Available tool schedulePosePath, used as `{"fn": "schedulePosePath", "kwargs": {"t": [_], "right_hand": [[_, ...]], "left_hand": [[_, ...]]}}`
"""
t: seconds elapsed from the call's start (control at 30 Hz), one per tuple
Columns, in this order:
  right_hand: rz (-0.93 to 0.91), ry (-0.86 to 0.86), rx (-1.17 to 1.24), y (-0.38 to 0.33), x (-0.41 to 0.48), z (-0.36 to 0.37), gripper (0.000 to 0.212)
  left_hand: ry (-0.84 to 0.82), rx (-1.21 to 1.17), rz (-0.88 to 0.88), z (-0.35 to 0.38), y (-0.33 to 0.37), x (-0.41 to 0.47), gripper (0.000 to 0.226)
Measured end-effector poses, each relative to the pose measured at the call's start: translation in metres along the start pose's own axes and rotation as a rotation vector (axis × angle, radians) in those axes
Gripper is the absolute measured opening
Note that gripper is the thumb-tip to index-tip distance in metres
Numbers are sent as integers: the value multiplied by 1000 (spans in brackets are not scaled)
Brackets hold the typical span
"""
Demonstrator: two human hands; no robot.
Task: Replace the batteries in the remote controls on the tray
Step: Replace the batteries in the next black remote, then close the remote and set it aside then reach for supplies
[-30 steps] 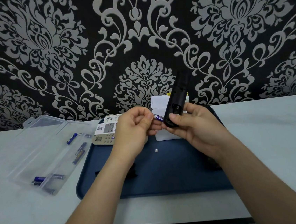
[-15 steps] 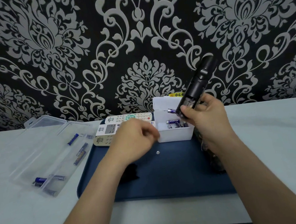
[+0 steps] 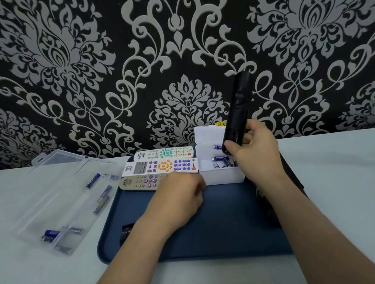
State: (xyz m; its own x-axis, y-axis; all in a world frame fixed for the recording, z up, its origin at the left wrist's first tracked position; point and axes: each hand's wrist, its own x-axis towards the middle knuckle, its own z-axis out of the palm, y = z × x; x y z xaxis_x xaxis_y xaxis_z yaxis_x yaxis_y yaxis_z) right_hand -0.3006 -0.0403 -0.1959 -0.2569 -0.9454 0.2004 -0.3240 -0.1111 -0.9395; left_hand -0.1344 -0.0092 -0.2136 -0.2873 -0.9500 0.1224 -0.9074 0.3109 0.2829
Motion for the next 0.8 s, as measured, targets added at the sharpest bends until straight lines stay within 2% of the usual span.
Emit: {"fn": "schedulePosePath", "kwargs": {"t": [0.1,0.17,0.33,0.47,0.57,0.67,0.8], "right_hand": [[-33,-23,-37,-3,4,-1,29],[-50,-38,-55,-5,5,0,28],[-52,-99,-83,-5,8,7,30],[-27,-111,-53,-1,12,12,29],[66,-98,151,-2,12,10,28],[212,-250,534,-11,7,5,24],[214,-416,596,-19,-1,6,25]], "left_hand": [[207,-366,-154,-21,3,10,17],[258,-484,-194,-30,6,25,20],[212,-258,-127,-14,8,50,18],[277,-366,-166,-6,1,48,18],[347,-580,-216,-6,2,44,15],[401,-907,-250,-17,8,40,13],[325,-1047,-225,-25,11,31,16]]}}
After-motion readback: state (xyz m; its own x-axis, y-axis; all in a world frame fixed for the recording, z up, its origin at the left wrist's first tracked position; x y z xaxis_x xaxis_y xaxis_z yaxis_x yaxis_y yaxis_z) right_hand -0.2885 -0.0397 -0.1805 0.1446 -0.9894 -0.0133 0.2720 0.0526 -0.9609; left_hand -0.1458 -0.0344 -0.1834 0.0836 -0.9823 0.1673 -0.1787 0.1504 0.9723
